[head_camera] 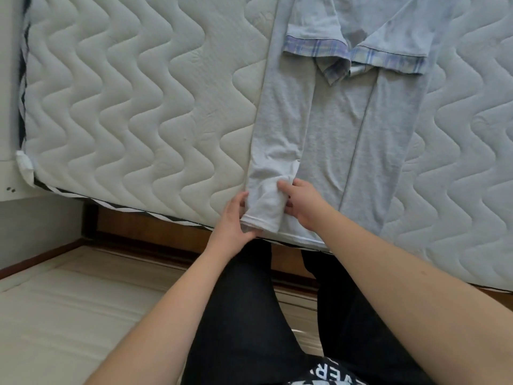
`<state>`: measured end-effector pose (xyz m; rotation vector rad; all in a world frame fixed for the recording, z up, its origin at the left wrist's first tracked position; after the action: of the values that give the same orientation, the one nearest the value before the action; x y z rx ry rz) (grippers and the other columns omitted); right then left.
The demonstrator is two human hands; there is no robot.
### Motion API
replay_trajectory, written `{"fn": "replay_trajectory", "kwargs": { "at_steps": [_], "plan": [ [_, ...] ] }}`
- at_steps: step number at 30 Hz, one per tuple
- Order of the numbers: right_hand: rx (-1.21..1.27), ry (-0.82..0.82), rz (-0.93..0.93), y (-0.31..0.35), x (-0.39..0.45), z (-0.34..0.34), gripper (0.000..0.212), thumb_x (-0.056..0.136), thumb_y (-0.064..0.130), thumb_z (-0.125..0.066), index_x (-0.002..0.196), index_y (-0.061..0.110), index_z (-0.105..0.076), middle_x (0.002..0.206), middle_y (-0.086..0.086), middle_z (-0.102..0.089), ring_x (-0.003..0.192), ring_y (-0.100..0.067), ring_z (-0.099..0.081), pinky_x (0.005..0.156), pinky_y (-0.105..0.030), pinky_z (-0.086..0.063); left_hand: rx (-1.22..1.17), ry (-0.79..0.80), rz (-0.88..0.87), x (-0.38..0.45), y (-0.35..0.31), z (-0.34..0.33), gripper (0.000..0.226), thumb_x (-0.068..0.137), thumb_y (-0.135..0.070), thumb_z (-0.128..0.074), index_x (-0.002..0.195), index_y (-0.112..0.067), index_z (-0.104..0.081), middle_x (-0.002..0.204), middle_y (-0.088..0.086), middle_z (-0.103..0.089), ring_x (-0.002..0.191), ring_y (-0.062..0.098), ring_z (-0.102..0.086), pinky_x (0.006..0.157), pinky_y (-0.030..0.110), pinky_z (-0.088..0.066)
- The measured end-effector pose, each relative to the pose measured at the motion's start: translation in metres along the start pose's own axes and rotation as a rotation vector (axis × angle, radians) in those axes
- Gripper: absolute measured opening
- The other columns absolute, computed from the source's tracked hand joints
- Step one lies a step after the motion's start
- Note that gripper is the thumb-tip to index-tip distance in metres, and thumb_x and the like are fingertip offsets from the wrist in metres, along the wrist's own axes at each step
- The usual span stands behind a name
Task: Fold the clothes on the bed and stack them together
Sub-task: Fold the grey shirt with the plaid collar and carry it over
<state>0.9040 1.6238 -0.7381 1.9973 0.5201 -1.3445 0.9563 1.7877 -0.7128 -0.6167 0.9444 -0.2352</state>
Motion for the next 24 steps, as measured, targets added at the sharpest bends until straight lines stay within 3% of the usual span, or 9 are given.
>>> {"fn": "replay_trajectory", "kwargs": {
  "at_steps": [3, 6, 8, 11, 15, 19, 24],
  "plan": [
    [0.018, 0.034, 0.003, -0.006, -0.005, -0.002, 0.012, 0.097, 0.016, -0.059, 0.108, 0.017, -0.064, 0.101, -0.003, -0.075, 0.088, -0.02, -0.074, 0.068, -0.031, -0.059, 0.105, -0.211, 0.042, -0.006, -0.005, 0.004, 0.053, 0.082, -0.022, -0.075, 0.124, -0.024, -0.042, 0.117, 0.001, -0.059, 0.096, 0.023, -0.061, 0.077, 0.036, -0.051],
    [-0.135, 0.051, 0.015, -0.016, -0.009, 0.003, 0.023, 0.094, 0.015, -0.064, 0.117, 0.012, -0.062, 0.108, -0.008, -0.073, 0.085, -0.02, -0.074, 0.067, -0.027, -0.059, 0.154, -0.338, 0.081, -0.013, -0.007, 0.012, 0.031, 0.086, -0.016, -0.065, 0.107, -0.022, -0.043, 0.092, 0.003, -0.061, 0.076, 0.029, -0.059, 0.061, 0.039, -0.046],
    [-0.28, -0.003, 0.027, -0.023, -0.009, 0.013, 0.024, 0.093, 0.016, -0.066, 0.115, 0.008, -0.064, 0.102, -0.008, -0.073, 0.075, -0.014, -0.074, 0.063, -0.023, -0.057, 0.241, -0.368, 0.091, -0.016, -0.006, 0.016, 0.027, 0.085, -0.007, -0.06, 0.1, -0.021, -0.042, 0.082, 0.001, -0.055, 0.067, 0.028, -0.051, 0.057, 0.036, -0.038],
    [-0.39, -0.082, 0.088, -0.026, -0.007, 0.026, 0.005, 0.093, 0.017, -0.066, 0.095, 0.013, -0.067, 0.087, -0.005, -0.072, 0.061, -0.008, -0.07, 0.056, -0.021, -0.054, 0.384, -0.419, 0.079, -0.024, -0.005, 0.023, 0.029, 0.078, 0.004, -0.056, 0.089, -0.017, -0.041, 0.077, 0.001, -0.047, 0.064, 0.028, -0.045, 0.056, 0.034, -0.031],
    [-0.485, -0.138, 0.163, -0.032, -0.007, 0.033, 0.01, 0.094, 0.022, -0.064, 0.085, 0.017, -0.065, 0.078, -0.001, -0.073, 0.061, -0.012, -0.07, 0.055, -0.026, -0.056, 0.523, -0.456, -0.065, -0.032, -0.018, 0.023, 0.026, 0.066, 0.015, -0.066, 0.079, -0.006, -0.057, 0.069, 0.01, -0.054, 0.052, 0.03, -0.051, 0.047, 0.03, -0.029],
    [-0.612, -0.232, 0.214, -0.032, -0.007, 0.038, 0.009, 0.091, 0.031, -0.066, 0.087, 0.025, -0.062, 0.087, 0.001, -0.072, 0.068, -0.011, -0.07, 0.058, -0.027, -0.056, 0.594, -0.363, -0.153, -0.025, -0.018, 0.008, 0.035, 0.061, 0.018, -0.067, 0.088, -0.003, -0.062, 0.081, 0.015, -0.055, 0.06, 0.031, -0.052, 0.048, 0.031, -0.031],
    [-0.913, -0.232, 0.184, -0.035, -0.003, 0.035, 0.019, 0.087, 0.042, -0.07, 0.084, 0.028, -0.058, 0.077, 0.007, -0.071, 0.065, -0.008, -0.069, 0.064, -0.028, -0.053, 0.622, -0.233, -0.094, -0.013, 0.005, -0.003, 0.031, 0.076, 0.011, -0.059, 0.101, -0.007, -0.062, 0.096, 0.013, -0.054, 0.082, 0.03, -0.051, 0.062, 0.035, -0.037]
  ]
}}
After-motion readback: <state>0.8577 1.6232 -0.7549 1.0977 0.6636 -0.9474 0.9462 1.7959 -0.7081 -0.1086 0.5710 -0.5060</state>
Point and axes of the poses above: each hand's wrist, its own x-axis towards the middle knuckle, its own z-axis out of the back of the hand, y = z × x, the point moved 8 cm from there along x, towards the middle knuckle
